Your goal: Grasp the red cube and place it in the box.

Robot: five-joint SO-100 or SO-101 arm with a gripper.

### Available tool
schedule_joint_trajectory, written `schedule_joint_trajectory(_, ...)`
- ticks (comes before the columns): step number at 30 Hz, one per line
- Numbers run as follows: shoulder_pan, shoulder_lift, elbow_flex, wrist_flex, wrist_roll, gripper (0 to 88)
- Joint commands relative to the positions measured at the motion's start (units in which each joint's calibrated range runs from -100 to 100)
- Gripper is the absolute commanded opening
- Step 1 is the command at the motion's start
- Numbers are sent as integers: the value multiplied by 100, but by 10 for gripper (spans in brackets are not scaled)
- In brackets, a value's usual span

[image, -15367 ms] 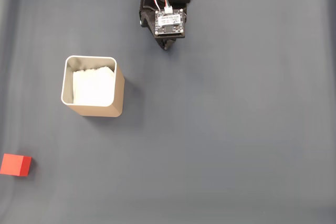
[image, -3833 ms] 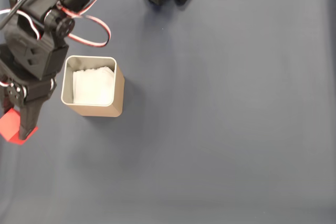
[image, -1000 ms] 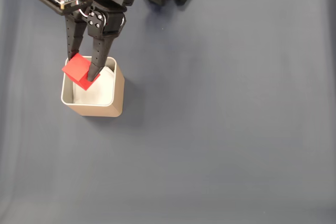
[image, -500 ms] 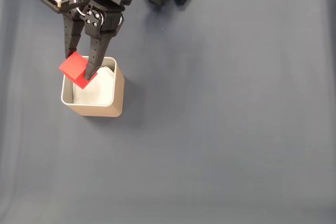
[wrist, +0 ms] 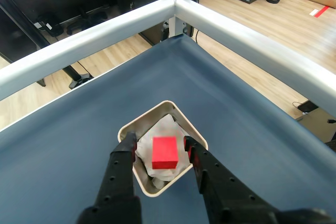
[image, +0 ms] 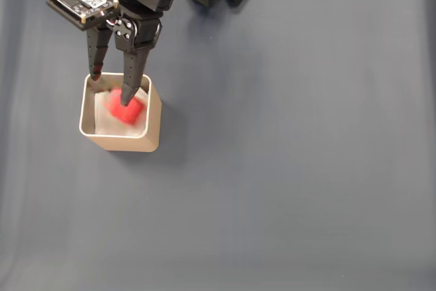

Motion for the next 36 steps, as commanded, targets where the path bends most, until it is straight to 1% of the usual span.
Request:
schedule_joint_trajectory(1,71,-197,-86,-124,44,256)
schedule_joint_trajectory(14,106,-197,-86,-222,73,362)
schedule_joint_trajectory(23,113,-215,-40,-411,54,380)
schedule_joint_trajectory(31,113,-249,24,-608,20,375)
schedule_joint_trajectory(34,85,-327,124,-747,15,341)
schedule_joint_trajectory(36,35,-405,188,-838,5,301)
